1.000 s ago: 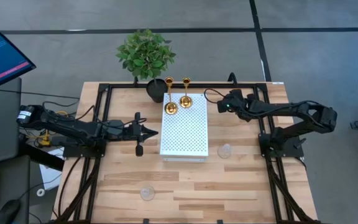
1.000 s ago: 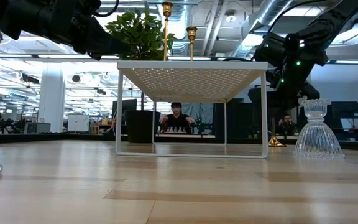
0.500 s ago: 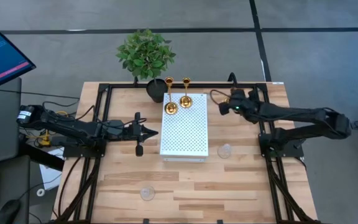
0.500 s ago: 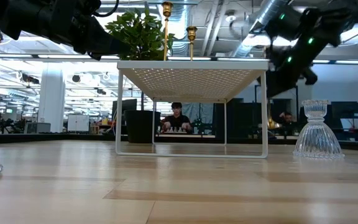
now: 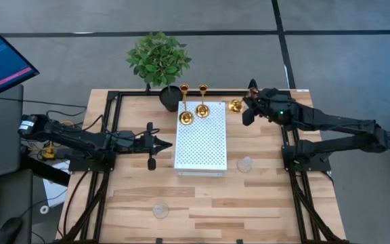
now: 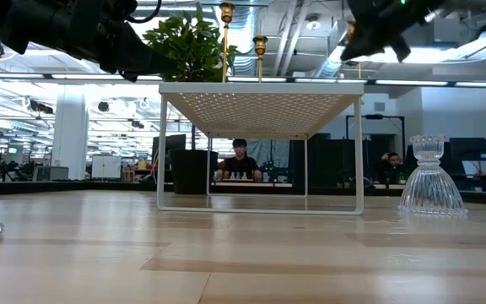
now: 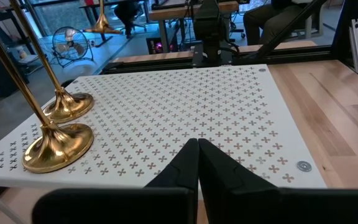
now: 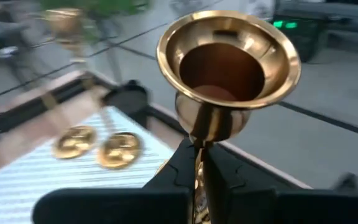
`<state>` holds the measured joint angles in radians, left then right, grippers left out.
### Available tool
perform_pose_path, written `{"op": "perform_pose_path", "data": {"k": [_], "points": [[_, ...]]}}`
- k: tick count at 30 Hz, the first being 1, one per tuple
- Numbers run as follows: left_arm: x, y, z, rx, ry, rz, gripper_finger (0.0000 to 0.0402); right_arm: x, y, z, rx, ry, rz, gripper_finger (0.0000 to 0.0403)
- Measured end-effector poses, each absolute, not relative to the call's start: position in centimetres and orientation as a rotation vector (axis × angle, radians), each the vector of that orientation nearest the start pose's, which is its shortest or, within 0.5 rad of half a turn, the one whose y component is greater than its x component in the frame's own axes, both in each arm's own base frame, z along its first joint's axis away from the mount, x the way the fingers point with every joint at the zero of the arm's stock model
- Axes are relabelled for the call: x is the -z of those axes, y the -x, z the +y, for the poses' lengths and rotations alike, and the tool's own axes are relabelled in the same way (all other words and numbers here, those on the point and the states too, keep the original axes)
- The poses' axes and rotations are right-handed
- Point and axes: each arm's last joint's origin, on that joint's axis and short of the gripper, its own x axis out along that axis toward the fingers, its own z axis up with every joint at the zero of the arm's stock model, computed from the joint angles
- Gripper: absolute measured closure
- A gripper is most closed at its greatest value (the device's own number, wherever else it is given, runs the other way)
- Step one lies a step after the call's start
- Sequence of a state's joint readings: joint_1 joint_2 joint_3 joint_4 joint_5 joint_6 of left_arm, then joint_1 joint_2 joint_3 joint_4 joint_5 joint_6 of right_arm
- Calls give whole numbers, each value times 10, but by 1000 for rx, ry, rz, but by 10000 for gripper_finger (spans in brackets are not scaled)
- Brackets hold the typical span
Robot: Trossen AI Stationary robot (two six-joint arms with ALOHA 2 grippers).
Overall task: Pick & Place candle stick holders
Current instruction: Put the gold candle holder on the shelf
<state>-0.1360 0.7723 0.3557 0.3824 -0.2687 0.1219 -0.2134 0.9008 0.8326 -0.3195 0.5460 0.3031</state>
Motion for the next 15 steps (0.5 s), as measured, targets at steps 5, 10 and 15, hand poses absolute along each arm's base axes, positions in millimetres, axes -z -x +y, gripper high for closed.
{"op": "perform_pose_path", "data": {"k": [5,10,15], "points": [[-240,-174,-16,-131,-129,41,395,-326,-207,-45,712,-210,307,402],[-240,-174,-16,-130,-124,42,395,-321,-236,-39,678,-186,388,403],[-240,-174,-16,-131,-122,41,395,-317,-259,-39,616,-202,454,403]]}}
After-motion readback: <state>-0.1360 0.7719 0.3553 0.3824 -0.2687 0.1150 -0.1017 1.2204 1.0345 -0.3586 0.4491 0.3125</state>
